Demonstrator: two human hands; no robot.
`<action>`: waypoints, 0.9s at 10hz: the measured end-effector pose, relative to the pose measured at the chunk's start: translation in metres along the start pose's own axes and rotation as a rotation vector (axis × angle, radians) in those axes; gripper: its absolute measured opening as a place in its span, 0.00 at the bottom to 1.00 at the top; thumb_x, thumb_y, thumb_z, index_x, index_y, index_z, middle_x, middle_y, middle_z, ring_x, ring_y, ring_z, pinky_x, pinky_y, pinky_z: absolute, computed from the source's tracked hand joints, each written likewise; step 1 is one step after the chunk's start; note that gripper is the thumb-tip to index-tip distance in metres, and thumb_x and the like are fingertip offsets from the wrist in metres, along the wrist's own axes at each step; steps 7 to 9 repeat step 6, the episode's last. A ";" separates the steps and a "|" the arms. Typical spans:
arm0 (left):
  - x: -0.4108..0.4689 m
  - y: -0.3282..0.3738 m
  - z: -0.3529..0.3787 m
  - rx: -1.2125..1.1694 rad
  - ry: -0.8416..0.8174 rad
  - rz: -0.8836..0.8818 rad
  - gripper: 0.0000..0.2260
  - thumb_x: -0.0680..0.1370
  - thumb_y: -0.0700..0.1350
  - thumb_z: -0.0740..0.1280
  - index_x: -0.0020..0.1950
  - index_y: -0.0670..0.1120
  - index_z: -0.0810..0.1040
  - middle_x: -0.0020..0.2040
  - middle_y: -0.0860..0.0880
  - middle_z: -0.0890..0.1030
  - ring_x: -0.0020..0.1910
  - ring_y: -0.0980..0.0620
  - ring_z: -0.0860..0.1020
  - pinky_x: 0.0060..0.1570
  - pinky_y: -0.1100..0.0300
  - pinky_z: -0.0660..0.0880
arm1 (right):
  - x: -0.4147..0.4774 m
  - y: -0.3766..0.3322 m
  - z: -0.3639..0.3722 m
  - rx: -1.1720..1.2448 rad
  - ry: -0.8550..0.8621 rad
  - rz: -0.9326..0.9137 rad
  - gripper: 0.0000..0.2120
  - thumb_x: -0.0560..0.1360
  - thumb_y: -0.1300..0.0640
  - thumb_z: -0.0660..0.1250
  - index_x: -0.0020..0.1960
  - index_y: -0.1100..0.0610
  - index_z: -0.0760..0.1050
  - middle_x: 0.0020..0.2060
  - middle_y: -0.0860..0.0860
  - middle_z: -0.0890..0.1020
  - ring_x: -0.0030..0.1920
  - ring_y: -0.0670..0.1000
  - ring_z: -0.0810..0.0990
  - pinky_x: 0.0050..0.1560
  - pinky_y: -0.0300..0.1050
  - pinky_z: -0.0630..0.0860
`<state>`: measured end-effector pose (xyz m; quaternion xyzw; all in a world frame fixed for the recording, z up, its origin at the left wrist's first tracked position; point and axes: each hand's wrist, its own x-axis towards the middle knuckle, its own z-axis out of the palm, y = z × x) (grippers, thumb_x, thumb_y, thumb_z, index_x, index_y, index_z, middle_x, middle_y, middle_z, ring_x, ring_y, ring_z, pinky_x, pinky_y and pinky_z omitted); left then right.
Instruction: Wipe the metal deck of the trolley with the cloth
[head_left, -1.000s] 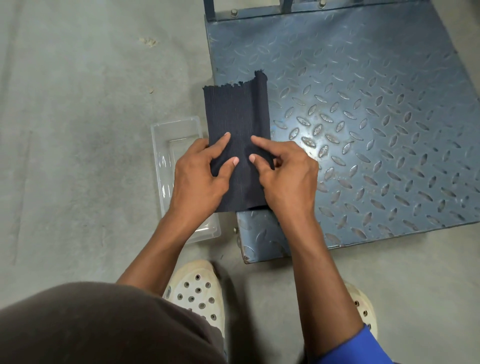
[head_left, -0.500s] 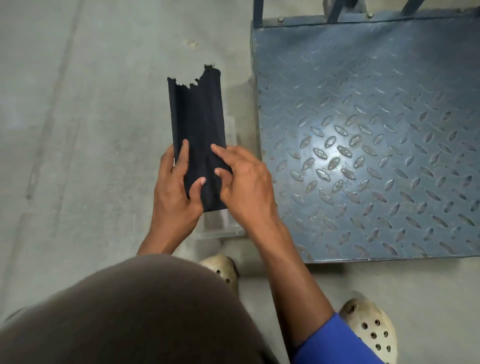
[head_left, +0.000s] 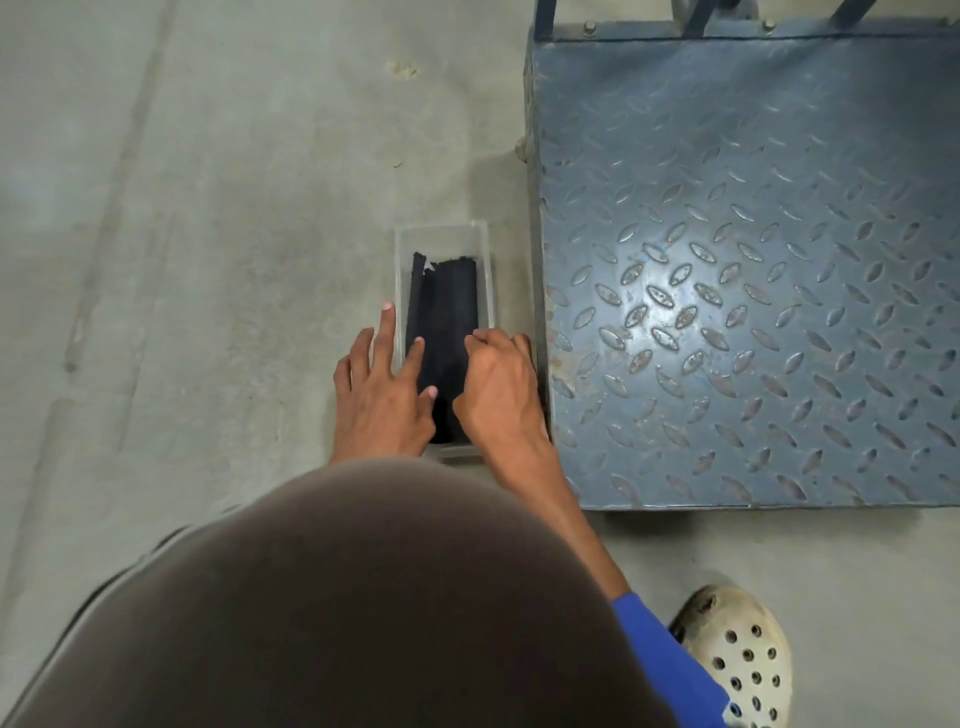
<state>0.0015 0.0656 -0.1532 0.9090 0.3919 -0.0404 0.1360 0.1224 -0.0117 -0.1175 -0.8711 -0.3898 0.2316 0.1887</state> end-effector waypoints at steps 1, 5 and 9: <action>0.003 -0.005 0.008 0.119 -0.027 0.014 0.28 0.87 0.57 0.59 0.86 0.50 0.62 0.87 0.43 0.36 0.86 0.39 0.39 0.82 0.35 0.43 | -0.002 -0.001 -0.001 0.018 0.011 -0.009 0.27 0.75 0.68 0.70 0.74 0.65 0.72 0.70 0.60 0.76 0.69 0.60 0.71 0.68 0.47 0.70; 0.013 0.007 -0.009 0.188 -0.162 -0.009 0.30 0.87 0.61 0.45 0.88 0.54 0.45 0.86 0.43 0.31 0.85 0.40 0.32 0.82 0.35 0.37 | -0.005 -0.003 0.004 0.068 0.036 -0.095 0.25 0.81 0.61 0.67 0.77 0.58 0.72 0.76 0.58 0.71 0.77 0.57 0.64 0.75 0.50 0.69; 0.019 0.020 -0.029 0.031 0.000 0.015 0.30 0.87 0.59 0.47 0.89 0.51 0.49 0.87 0.42 0.39 0.86 0.38 0.37 0.83 0.34 0.41 | -0.006 -0.011 -0.015 0.157 0.222 -0.136 0.23 0.81 0.62 0.66 0.76 0.58 0.74 0.76 0.57 0.72 0.76 0.56 0.67 0.75 0.49 0.68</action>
